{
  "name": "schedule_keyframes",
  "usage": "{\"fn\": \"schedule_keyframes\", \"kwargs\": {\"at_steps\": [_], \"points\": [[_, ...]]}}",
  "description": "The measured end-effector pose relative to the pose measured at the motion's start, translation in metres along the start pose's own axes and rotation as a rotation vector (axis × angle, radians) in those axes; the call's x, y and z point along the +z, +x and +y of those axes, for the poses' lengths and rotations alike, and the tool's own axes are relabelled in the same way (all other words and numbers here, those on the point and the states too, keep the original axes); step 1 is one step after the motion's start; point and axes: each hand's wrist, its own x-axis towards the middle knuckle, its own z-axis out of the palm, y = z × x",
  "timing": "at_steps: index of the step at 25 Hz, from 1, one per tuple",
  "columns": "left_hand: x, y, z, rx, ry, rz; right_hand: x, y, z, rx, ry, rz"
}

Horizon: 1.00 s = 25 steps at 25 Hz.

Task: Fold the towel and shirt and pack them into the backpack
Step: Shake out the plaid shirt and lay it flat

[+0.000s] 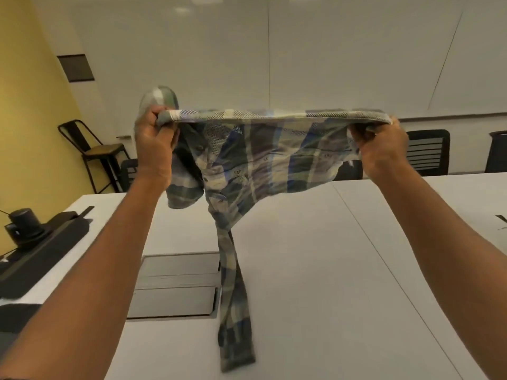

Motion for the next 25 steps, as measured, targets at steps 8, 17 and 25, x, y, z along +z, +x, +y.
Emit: {"fn": "schedule_keyframes", "kwargs": {"at_steps": [8,17,25], "points": [[-0.073,-0.24,-0.078,-0.466,0.303,-0.118,-0.177,-0.122,0.07,0.173,-0.717,0.051],[-0.139,-0.447,-0.057,-0.801,0.605,-0.339,-0.346,-0.294,0.094,0.229,-1.486,-0.063],[-0.189,-0.576,-0.041,-0.706,1.187,-0.513,-0.432,-0.412,0.079,0.16,-1.886,-0.152]]}}
